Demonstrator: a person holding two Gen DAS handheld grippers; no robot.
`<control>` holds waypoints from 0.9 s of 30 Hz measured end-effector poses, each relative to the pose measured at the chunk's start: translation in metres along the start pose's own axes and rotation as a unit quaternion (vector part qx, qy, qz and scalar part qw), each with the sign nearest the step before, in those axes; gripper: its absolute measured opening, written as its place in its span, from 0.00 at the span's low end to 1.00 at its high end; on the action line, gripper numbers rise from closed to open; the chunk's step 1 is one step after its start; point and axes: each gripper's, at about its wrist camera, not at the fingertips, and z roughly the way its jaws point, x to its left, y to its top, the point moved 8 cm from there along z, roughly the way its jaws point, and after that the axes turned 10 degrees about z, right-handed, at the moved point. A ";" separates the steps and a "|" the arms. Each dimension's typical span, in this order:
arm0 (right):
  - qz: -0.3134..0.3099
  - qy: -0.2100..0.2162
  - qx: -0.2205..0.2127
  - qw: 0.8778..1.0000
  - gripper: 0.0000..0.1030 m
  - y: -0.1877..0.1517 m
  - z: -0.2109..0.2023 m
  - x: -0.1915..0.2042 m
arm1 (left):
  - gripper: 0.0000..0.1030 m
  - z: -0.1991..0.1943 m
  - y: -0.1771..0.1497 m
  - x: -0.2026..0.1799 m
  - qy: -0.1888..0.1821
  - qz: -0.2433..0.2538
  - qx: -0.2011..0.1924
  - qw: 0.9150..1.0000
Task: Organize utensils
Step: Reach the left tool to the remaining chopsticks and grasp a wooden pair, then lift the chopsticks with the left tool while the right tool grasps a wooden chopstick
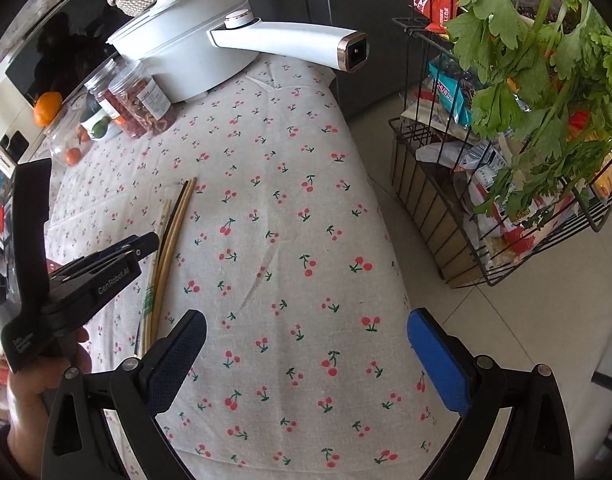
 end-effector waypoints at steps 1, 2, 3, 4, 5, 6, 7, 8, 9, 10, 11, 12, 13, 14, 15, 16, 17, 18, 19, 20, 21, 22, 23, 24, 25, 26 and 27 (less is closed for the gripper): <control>0.000 0.001 0.000 1.000 0.98 0.001 0.001 0.001 | 0.24 0.004 0.000 0.000 -0.005 -0.003 0.005 1.000; 0.000 0.001 0.000 1.000 0.98 0.001 0.001 0.001 | 0.24 0.007 -0.001 -0.001 -0.011 -0.006 0.011 1.000; 0.000 0.001 -0.001 1.000 0.98 0.001 0.001 0.002 | 0.24 0.008 -0.001 -0.001 -0.017 -0.011 0.008 1.000; -0.001 0.001 -0.001 1.000 0.98 0.001 0.001 0.002 | 0.24 0.008 -0.001 0.000 -0.014 -0.013 0.007 1.000; -0.001 0.000 -0.002 1.000 0.98 0.002 0.001 0.002 | 0.19 0.008 0.000 0.000 -0.013 -0.013 0.007 1.000; -0.001 0.000 -0.002 1.000 0.98 0.002 0.001 0.002 | 0.12 0.008 0.000 -0.001 -0.017 -0.011 0.006 1.000; 0.000 -0.001 -0.002 1.000 0.98 0.002 0.002 0.002 | 0.11 0.007 -0.001 -0.002 -0.015 -0.007 0.006 1.000; 0.000 -0.001 -0.002 1.000 0.98 0.002 0.002 0.002 | 0.11 0.006 -0.002 -0.004 -0.014 0.000 0.006 1.000; 0.000 -0.002 -0.001 1.000 0.98 0.002 0.002 0.002 | 0.11 0.004 -0.002 -0.006 -0.015 0.005 0.005 1.000; 0.000 -0.003 -0.001 1.000 0.98 0.002 0.003 0.002 | 0.11 0.001 -0.004 -0.008 -0.018 0.009 0.003 1.000; 0.000 -0.004 -0.002 1.000 0.98 0.002 0.003 0.002 | 0.11 -0.002 -0.005 -0.009 -0.021 0.012 0.000 1.000; 0.000 -0.005 -0.002 1.000 0.98 0.003 0.003 0.002 | 0.11 -0.007 -0.007 -0.010 -0.026 0.015 -0.003 1.000; 0.000 -0.005 -0.002 1.000 0.98 0.003 0.004 0.002 | 0.11 -0.011 -0.008 -0.012 -0.029 0.020 -0.005 0.999; 0.000 -0.006 -0.002 1.000 0.98 0.003 0.004 0.003 | 0.11 -0.016 -0.010 -0.013 -0.032 0.026 -0.008 0.999; -0.001 -0.006 -0.002 1.000 0.98 0.003 0.004 0.003 | 0.11 -0.022 -0.012 -0.015 -0.034 0.033 -0.012 0.999; -0.001 -0.007 -0.002 1.000 0.98 0.003 0.005 0.004 | 0.11 -0.028 -0.014 -0.016 -0.036 0.039 -0.016 0.998; -0.002 -0.007 -0.001 1.000 0.98 0.003 0.005 0.005 | 0.11 -0.034 -0.016 -0.017 -0.038 0.046 -0.019 0.998; -0.003 -0.006 0.000 1.000 0.98 0.002 0.006 0.006 | 0.11 -0.041 -0.019 -0.018 -0.039 0.052 -0.023 0.998; -0.003 -0.005 0.001 1.000 0.98 0.002 0.007 0.007 | 0.11 -0.047 -0.023 -0.019 -0.040 0.059 -0.027 0.997; -0.004 -0.004 0.002 1.000 0.98 0.001 0.007 0.009 | 0.11 -0.054 -0.027 -0.020 -0.041 0.066 -0.032 0.996; -0.004 -0.002 0.004 1.000 0.98 0.001 0.008 0.011 | 0.11 -0.062 -0.032 -0.020 -0.043 0.074 -0.037 0.996; -0.004 -0.001 0.006 1.000 0.98 0.000 0.009 0.012 | 0.11 -0.069 -0.037 -0.020 -0.045 0.079 -0.041 0.995; -0.004 0.000 0.008 1.000 0.98 -0.001 0.010 0.014 | 0.11 -0.076 -0.043 -0.020 -0.049 0.083 -0.045 0.994; -0.004 0.001 0.009 1.000 0.98 -0.001 0.011 0.016 | 0.11 -0.082 -0.047 -0.019 -0.053 0.087 -0.048 0.994; -0.004 0.001 0.011 1.000 0.98 -0.002 0.013 0.018 | 0.11 -0.088 -0.052 -0.018 -0.056 0.090 -0.050 0.993; -0.005 0.002 0.013 1.000 0.98 -0.002 0.014 0.021 | 0.11 -0.094 -0.056 -0.017 -0.059 0.095 -0.053 0.992; -0.005 0.002 0.014 1.000 0.98 -0.003 0.015 0.023 | 0.11 -0.100 -0.061 -0.015 -0.060 0.098 -0.057 0.992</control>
